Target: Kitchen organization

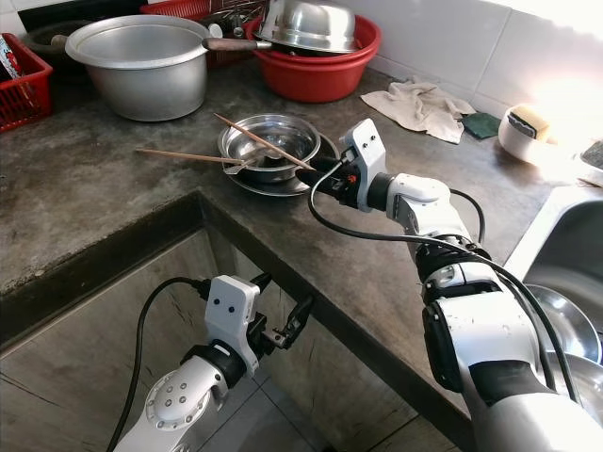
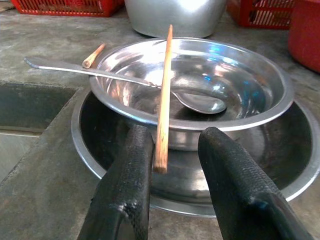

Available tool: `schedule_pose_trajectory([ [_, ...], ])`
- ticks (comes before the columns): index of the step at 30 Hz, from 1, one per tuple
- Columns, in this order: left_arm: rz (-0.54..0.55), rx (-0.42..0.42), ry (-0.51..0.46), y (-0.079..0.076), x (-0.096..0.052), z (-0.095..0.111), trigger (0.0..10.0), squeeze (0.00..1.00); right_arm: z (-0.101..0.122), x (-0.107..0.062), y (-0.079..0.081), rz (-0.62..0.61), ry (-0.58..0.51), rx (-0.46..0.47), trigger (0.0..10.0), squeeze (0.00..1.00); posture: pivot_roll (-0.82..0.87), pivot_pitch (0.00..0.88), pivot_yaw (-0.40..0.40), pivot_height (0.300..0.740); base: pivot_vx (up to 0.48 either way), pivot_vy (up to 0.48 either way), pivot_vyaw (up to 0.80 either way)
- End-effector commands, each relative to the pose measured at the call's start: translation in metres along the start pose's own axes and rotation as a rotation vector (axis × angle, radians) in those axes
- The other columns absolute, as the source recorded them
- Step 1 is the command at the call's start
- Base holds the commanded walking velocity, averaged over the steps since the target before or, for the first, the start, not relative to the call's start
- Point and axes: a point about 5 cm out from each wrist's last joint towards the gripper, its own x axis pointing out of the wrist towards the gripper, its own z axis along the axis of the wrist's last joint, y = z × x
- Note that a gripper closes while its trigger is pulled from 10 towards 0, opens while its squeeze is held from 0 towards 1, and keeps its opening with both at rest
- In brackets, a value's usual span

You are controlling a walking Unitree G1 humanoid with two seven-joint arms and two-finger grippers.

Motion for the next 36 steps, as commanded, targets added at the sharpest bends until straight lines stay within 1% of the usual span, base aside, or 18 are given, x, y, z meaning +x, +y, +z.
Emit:
schedule_pose_trajectory([
  [1, -0.017, -0.002, 0.010, -0.0023, 0.0006, -0.0013, 10.0, 0.00, 0.0082, -0.0020, -0.0039, -0.002, -0.014, -0.017, 10.0, 0.00, 0.10, 0.164, -0.100, 0.740, 0.000, 0.000, 0.00],
  [36, -0.014, 0.000, 0.009, -0.0019, 0.0005, -0.0010, 10.0, 0.00, 0.0063, -0.0021, -0.0035, -0.002, -0.010, -0.018, 10.0, 0.00, 0.10, 0.167, -0.101, 0.740, 0.000, 0.000, 0.00],
])
